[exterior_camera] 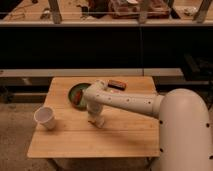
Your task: Wipe the white sponge on the table
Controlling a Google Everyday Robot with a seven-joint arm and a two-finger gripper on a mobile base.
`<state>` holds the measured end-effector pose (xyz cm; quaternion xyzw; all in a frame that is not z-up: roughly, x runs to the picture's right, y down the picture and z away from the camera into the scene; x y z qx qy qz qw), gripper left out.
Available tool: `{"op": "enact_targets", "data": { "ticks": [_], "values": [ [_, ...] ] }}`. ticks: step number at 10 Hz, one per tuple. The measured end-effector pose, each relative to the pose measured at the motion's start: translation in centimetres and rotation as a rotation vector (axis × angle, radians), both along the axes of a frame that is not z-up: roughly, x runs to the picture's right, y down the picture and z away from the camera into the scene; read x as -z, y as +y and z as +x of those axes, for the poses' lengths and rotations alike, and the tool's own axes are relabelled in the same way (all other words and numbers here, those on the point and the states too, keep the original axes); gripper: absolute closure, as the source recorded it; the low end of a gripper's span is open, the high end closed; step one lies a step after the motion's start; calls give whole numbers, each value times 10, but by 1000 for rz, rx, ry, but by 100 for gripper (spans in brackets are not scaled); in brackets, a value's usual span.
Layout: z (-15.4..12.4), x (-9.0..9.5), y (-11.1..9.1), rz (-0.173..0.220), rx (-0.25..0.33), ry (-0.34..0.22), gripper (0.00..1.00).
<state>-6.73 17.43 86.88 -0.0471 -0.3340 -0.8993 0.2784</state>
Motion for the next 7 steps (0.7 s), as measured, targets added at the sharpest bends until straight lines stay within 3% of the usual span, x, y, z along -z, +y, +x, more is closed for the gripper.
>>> {"op": "enact_targets", "data": {
  "ticks": [3,7],
  "values": [
    [22,21,18,25,5,-28,93],
    [102,44,50,53,7,-23,93]
  ]
}}
